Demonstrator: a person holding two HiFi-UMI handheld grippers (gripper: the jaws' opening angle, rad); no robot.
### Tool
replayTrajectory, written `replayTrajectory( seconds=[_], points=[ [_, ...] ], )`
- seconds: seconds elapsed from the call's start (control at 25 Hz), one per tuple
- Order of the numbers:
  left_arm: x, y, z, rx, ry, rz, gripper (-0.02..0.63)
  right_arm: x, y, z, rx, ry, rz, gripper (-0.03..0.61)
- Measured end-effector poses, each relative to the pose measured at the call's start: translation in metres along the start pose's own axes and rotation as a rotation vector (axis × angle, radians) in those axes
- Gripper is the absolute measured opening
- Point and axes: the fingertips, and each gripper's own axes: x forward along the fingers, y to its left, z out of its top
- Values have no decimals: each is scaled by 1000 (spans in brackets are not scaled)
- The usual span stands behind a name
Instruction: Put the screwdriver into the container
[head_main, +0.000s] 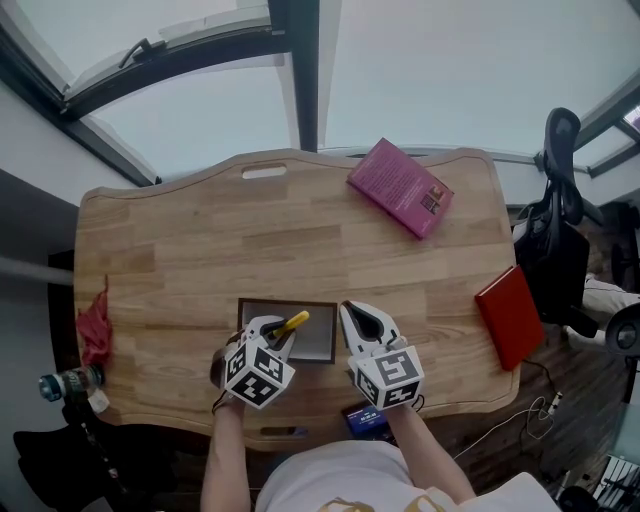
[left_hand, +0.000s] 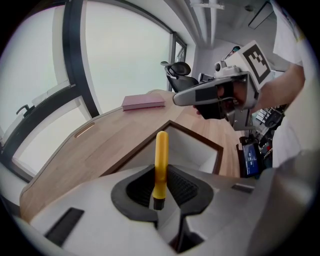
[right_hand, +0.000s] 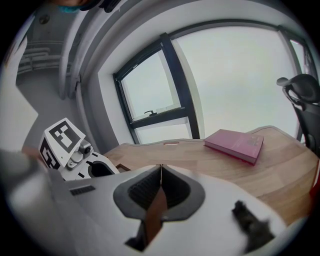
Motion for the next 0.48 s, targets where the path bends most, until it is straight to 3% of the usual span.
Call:
replayTrajectory(
  seconds=[0.48],
  points=[
    [18, -10, -2, -2, 72, -57, 80, 2, -14, -2, 20, -1, -1, 32]
  ],
)
